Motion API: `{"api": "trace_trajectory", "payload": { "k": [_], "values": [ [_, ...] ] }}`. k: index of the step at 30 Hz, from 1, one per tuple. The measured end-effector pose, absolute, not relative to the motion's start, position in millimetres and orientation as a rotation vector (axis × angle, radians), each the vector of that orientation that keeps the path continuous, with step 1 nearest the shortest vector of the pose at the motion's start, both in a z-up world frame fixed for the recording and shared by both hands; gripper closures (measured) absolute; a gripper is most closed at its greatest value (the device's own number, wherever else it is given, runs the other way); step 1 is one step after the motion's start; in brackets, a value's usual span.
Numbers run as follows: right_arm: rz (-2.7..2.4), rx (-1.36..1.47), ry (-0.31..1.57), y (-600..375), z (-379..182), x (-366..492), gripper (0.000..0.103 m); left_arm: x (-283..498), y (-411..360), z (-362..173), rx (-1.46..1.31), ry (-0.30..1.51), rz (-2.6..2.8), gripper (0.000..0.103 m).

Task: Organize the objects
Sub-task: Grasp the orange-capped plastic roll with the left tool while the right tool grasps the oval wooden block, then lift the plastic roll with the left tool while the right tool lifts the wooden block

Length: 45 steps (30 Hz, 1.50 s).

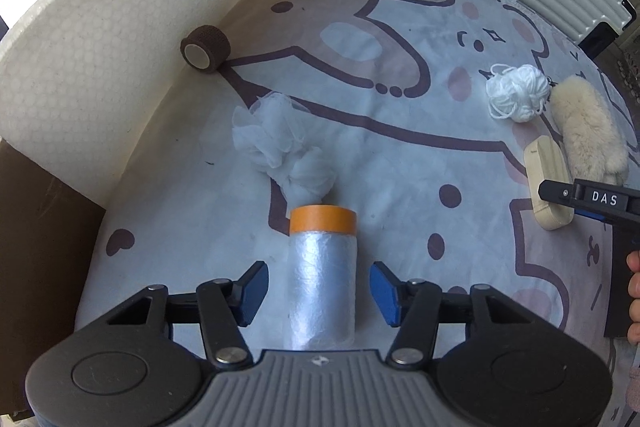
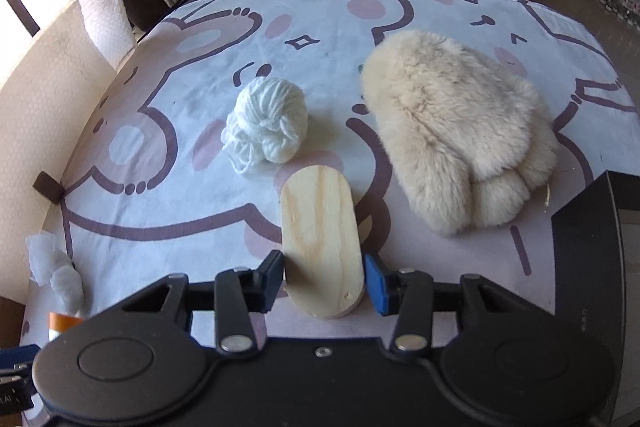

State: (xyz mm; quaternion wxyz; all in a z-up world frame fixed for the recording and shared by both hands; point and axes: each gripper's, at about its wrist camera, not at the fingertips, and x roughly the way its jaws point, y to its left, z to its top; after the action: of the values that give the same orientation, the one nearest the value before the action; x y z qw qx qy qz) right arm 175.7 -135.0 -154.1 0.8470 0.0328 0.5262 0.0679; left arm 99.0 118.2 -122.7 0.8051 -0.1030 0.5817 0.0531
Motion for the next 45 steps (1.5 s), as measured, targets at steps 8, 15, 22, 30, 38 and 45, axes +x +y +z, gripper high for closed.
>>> {"api": "trace_trajectory", "payload": {
  "k": [8, 15, 22, 30, 38, 45],
  "values": [
    [0.146, 0.024, 1.219, -134, -151, 155, 0.058, 100, 113, -133, -0.255, 1.273, 0.146, 0.053],
    [0.183, -0.042, 1.328, -123, -151, 141, 0.058, 101, 113, -139, -0.254, 1.291, 0.168, 0.056],
    [0.152, -0.044, 1.356, -123, -162, 147, 0.057, 101, 119, -141, -0.29, 1.292, 0.186, 0.06],
    [0.147, -0.006, 1.342, -127, -163, 150, 0.058, 103, 116, -140, -0.28, 1.284, 0.18, 0.061],
    [0.164, -0.014, 1.289, -136, -144, 146, 0.058, 103, 106, -128, -0.295, 1.249, 0.146, 0.062],
    [0.15, -0.002, 1.233, -155, -119, 132, 0.058, 102, 78, -107, -0.288, 1.187, 0.087, 0.062]
  ]
}}
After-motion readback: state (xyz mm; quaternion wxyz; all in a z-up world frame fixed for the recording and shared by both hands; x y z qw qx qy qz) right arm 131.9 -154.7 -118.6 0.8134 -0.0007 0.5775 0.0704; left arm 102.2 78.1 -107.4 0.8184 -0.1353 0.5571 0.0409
